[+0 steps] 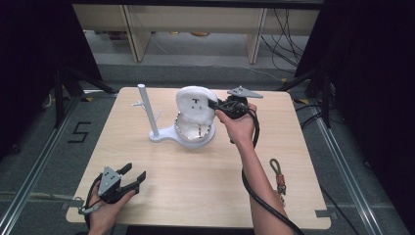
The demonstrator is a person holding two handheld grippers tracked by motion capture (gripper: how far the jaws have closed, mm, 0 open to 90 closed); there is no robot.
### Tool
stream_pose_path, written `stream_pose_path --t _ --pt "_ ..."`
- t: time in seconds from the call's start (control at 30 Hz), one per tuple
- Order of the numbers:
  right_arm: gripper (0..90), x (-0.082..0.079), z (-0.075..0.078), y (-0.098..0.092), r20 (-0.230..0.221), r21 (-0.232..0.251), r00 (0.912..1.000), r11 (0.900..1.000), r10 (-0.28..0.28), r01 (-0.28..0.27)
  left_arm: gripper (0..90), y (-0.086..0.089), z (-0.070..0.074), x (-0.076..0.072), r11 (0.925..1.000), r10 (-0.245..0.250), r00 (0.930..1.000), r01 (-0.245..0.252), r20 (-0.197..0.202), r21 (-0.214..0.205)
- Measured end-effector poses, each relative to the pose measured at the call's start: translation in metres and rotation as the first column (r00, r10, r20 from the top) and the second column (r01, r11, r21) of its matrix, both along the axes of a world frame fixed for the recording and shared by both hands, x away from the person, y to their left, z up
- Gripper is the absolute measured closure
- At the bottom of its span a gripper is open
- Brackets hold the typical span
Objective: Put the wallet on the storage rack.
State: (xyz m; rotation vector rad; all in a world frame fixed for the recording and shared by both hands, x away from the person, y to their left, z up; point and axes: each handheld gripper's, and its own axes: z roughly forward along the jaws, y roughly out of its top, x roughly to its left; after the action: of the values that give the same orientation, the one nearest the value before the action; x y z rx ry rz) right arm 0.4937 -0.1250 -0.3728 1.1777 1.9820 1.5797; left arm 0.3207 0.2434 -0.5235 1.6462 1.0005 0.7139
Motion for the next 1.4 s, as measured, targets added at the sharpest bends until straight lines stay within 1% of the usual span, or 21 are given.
stream_pose_path --t 0.1,0.17,0.27,0.37,0.4,0.43,0.47,0.57,0.63,0.7,0.73,0.8,0.83,0.87,1.03,1.1,1.17,1.23,1.27,1.33,1.4 --pt "77.1 0.002 -0.003 0.001 -0.005 -0.007 0.9999 0.9999 0.010 -0.010 35.7 0.000 0.000 0.001 1.0000 -0.005 1.0000 0.005 0.002 0.008" --pt "77.1 0.003 -0.005 0.000 -0.013 -0.007 0.9999 0.9999 0.010 -0.010 35.7 -0.001 0.001 -0.001 0.9998 0.004 0.9999 -0.003 -0.012 0.019" --pt "77.1 0.003 -0.006 0.000 -0.022 -0.002 0.9998 1.0000 0.004 -0.004 35.8 -0.001 0.001 -0.001 0.9998 0.004 0.9999 -0.004 -0.010 0.020" --pt "77.1 0.004 -0.008 0.002 -0.029 -0.016 0.9996 0.9999 0.005 -0.005 35.9 -0.001 0.001 -0.001 0.9998 0.003 0.9999 -0.003 -0.013 0.019" --pt "77.1 0.006 -0.010 0.002 -0.009 -0.023 1.0000 0.9997 0.004 -0.005 36.0 -0.001 0.001 -0.001 0.9998 0.004 0.9999 -0.004 -0.012 0.018" --pt "77.1 0.005 -0.011 0.003 -0.042 -0.021 0.9991 0.9998 0.006 -0.007 36.0 -0.001 0.001 -0.001 0.9998 0.002 0.9999 -0.002 -0.011 0.019" --pt "77.1 0.006 -0.012 0.003 -0.030 -0.030 0.9994 0.9994 0.016 -0.017 36.0 -0.001 0.001 -0.001 0.9998 0.001 0.9999 -0.001 -0.011 0.019" --pt "77.1 0.007 -0.015 0.005 -0.053 -0.029 0.9985 0.9995 0.012 -0.014 36.2 -0.001 0.001 -0.001 0.9998 0.000 0.9999 0.000 -0.014 0.018" --pt "77.1 0.009 -0.018 0.005 -0.049 -0.040 0.9987 0.9990 0.017 -0.019 36.3 -0.001 0.001 -0.001 0.9998 0.001 0.9999 0.000 -0.013 0.017" --pt "77.1 0.009 -0.021 0.006 -0.067 -0.045 0.9977 0.9989 0.010 -0.013 36.3 -0.001 0.001 -0.001 0.9998 0.000 0.9999 0.000 -0.012 0.018" --pt "77.1 0.010 -0.023 0.006 -0.052 -0.047 0.9986 0.9988 0.009 -0.012 36.3 -0.001 0.001 -0.001 0.9999 0.001 0.9999 -0.001 -0.013 0.015" --pt "77.0 0.012 -0.025 0.007 -0.077 -0.053 0.9969 0.9984 0.017 -0.021 36.3 -0.001 0.001 -0.001 0.9999 -0.001 0.9999 0.001 -0.013 0.016" --pt "77.0 0.013 -0.028 0.008 -0.072 -0.063 0.9972 0.9977 0.022 -0.027 36.3 -0.001 0.001 -0.001 0.9999 -0.001 0.9999 0.001 -0.013 0.017" --pt "77.1 0.012 -0.028 0.008 -0.088 -0.055 0.9959 0.9982 0.018 -0.022 36.3 -0.001 0.001 -0.001 0.9998 -0.001 0.9999 0.001 -0.012 0.017" --pt "77.0 0.012 -0.029 0.008 -0.089 -0.060 0.9956 0.9976 0.031 -0.036 36.4 -0.001 0.001 0.000 0.9998 -0.006 0.9998 0.006 -0.016 0.017" --pt "76.9 0.013 -0.030 0.008 -0.101 -0.083 0.9945 0.9959 0.028 -0.036 36.4 -0.001 0.001 0.000 0.9999 -0.002 0.9998 0.002 -0.022 0.015" --pt "76.7 0.014 -0.032 0.007 -0.109 -0.087 0.9938 0.9957 0.024 -0.034 36.3 -0.001 0.000 0.001 1.0000 -0.007 0.9999 0.007 -0.013 0.003" --pt "76.6 0.015 -0.035 0.008 -0.117 -0.097 0.9930 0.9948 0.018 -0.029 36.4 -0.001 0.000 0.001 1.0000 -0.003 0.9998 0.003 -0.017 0.005" --pt "76.6 0.016 -0.036 0.008 -0.115 -0.118 0.9931 0.9924 0.023 -0.037 36.3 -0.001 0.001 0.000 0.9999 -0.004 0.9998 0.004 -0.019 0.010" --pt "76.4 0.016 -0.040 0.008 -0.147 -0.138 0.9892 0.9902 0.000 -0.020 36.4 -0.001 0.001 0.000 0.9998 -0.009 0.9998 0.009 -0.016 0.016" --pt "76.3 0.017 -0.043 0.007 -0.144 -0.164 0.9896 0.9863 -0.007 -0.017 36.5 -0.002 0.000 0.000 0.9998 -0.010 0.9999 0.011 -0.014 0.016"
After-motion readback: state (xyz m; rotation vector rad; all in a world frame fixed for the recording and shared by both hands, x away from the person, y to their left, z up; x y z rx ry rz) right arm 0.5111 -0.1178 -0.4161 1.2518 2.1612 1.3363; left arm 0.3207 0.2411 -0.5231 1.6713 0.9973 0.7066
